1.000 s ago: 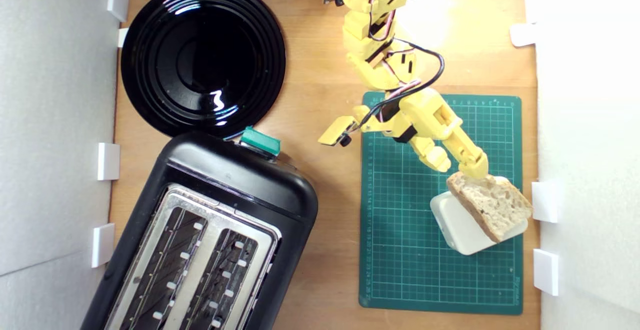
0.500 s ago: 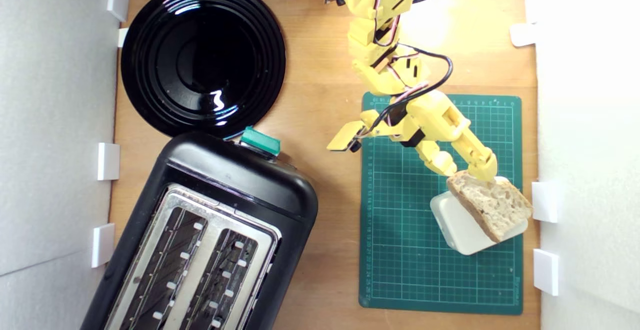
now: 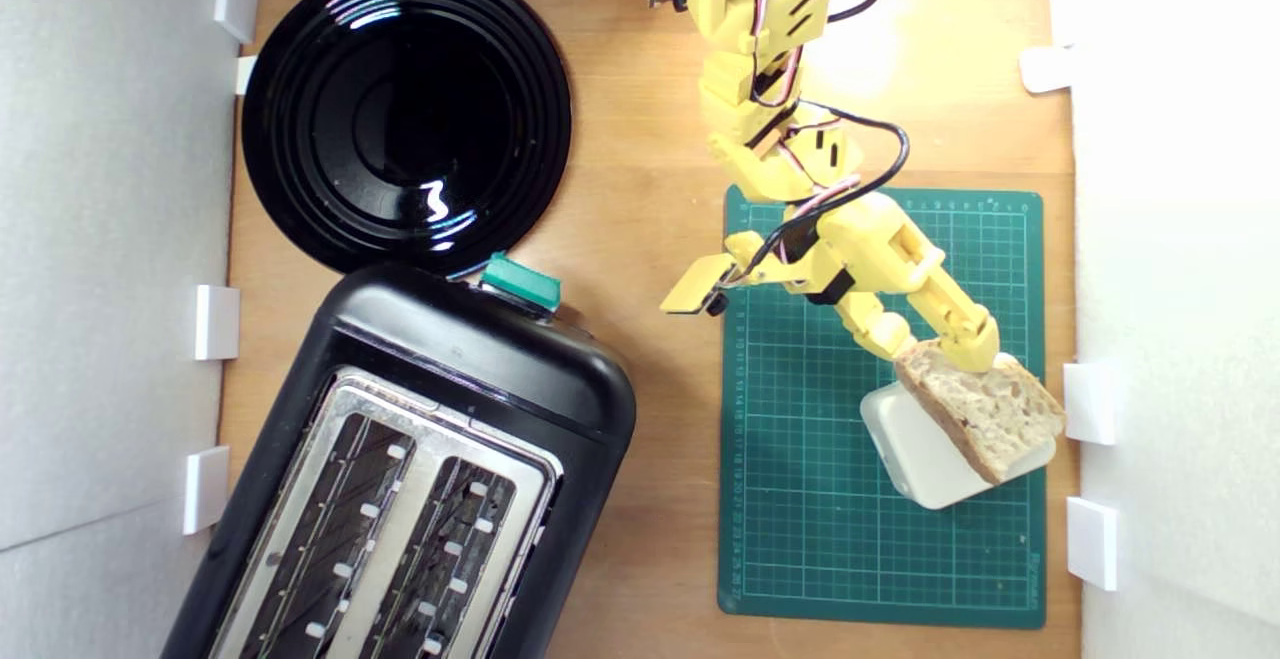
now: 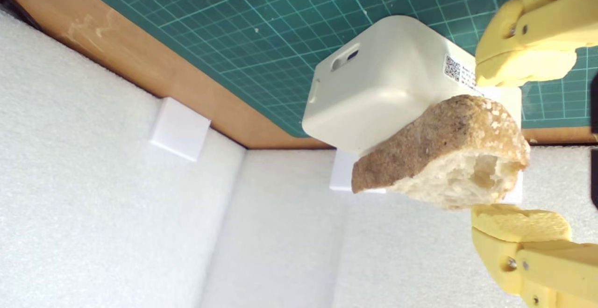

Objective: Pick bread and place in toaster

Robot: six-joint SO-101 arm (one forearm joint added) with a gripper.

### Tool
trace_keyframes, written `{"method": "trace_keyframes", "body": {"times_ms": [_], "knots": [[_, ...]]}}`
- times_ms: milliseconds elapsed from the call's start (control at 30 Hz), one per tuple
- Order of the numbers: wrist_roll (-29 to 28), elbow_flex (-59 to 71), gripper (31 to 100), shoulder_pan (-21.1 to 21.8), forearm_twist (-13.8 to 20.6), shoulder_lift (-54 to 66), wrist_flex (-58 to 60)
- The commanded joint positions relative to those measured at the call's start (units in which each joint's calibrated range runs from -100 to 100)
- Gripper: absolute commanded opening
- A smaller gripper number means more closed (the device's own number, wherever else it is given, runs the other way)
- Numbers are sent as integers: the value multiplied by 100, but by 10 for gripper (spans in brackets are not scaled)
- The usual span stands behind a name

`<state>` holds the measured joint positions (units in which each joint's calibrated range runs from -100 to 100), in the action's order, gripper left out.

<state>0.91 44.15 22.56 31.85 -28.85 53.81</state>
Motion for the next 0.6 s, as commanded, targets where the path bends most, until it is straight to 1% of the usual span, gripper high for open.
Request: {"method": "trace_keyframes", "body": {"times_ms": [0, 33, 133, 333, 567], "knots": [[116, -325, 860, 89, -130, 73, 71], [121, -334, 860, 97, -221, 73, 62], [184, -334, 860, 169, -338, 65, 62], [205, -343, 860, 177, -329, 73, -177], [205, -353, 860, 177, -338, 73, -177]]}}
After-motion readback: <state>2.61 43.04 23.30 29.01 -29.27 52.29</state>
